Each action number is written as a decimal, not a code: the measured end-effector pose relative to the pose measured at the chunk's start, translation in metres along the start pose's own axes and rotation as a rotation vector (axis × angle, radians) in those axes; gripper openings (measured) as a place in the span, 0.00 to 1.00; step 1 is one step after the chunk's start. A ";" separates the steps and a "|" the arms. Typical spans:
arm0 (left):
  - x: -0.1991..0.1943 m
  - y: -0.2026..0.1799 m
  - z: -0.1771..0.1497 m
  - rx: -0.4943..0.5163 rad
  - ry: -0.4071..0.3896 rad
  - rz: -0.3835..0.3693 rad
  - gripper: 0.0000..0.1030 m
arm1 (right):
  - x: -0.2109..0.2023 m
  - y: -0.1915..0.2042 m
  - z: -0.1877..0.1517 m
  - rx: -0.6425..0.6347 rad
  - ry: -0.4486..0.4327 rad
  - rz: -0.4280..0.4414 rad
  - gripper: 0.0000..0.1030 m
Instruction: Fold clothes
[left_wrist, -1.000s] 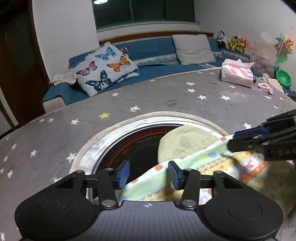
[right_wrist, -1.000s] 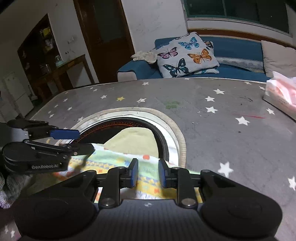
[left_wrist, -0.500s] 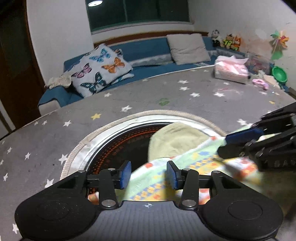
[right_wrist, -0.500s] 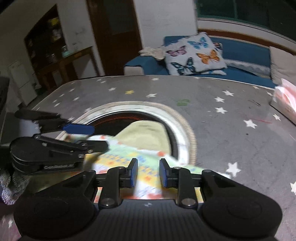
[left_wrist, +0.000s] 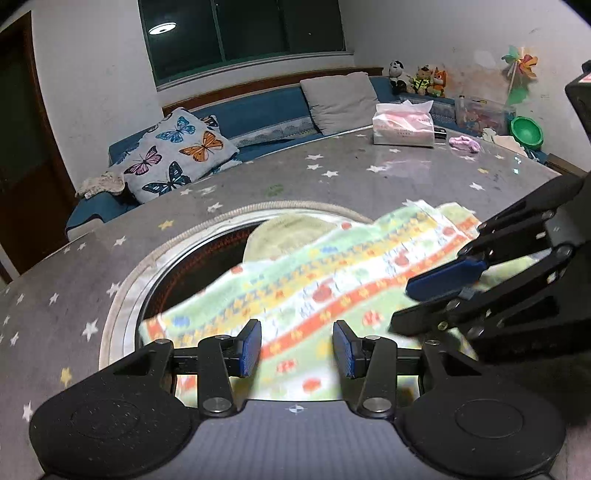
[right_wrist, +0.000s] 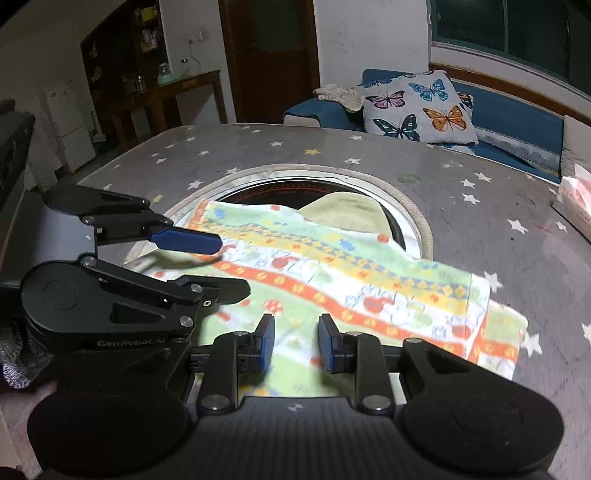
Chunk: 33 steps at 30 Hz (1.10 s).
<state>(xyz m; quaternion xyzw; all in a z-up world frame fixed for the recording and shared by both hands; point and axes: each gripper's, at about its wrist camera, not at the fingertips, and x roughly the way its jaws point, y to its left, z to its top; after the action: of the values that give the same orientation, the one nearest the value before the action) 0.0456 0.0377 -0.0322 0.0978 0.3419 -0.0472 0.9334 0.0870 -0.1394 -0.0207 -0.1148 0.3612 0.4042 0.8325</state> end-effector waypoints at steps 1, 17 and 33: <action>-0.002 0.002 -0.004 -0.010 0.004 0.005 0.45 | -0.003 -0.001 -0.004 0.007 -0.002 -0.002 0.25; -0.035 0.040 -0.047 -0.211 0.011 0.066 0.46 | -0.051 -0.047 -0.048 0.194 -0.035 -0.100 0.26; -0.027 0.061 -0.035 -0.263 0.044 0.078 0.45 | -0.043 -0.062 -0.026 0.240 -0.092 -0.118 0.28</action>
<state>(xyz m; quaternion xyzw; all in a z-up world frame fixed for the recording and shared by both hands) 0.0123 0.1051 -0.0317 -0.0110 0.3614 0.0362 0.9316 0.1030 -0.2175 -0.0154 -0.0170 0.3611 0.3134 0.8781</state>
